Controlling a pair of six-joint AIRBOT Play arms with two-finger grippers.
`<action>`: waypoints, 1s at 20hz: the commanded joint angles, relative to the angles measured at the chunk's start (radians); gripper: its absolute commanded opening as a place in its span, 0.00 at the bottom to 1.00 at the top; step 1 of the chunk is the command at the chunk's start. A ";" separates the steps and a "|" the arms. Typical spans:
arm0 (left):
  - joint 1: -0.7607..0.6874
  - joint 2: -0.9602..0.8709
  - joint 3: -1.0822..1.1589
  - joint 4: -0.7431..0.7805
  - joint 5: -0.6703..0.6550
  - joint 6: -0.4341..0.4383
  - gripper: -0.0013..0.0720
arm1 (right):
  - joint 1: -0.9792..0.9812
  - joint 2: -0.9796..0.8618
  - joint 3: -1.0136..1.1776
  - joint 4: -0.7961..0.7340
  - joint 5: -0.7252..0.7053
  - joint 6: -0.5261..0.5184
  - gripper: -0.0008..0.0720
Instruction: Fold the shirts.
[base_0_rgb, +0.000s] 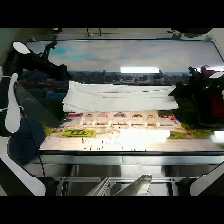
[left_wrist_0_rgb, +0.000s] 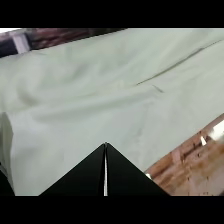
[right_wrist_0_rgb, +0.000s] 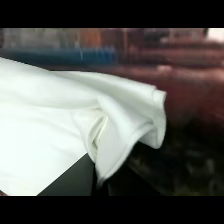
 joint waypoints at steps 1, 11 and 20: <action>-0.107 -0.008 0.000 0.092 0.066 -0.015 0.01 | 0.011 0.019 0.048 0.007 0.058 0.039 0.03; -0.457 -0.164 0.000 0.193 0.326 -0.062 0.01 | 0.163 0.295 0.068 0.040 0.203 0.121 0.03; -0.543 -0.173 0.000 0.106 0.418 -0.064 0.04 | 0.407 0.436 0.068 0.341 0.078 0.226 0.03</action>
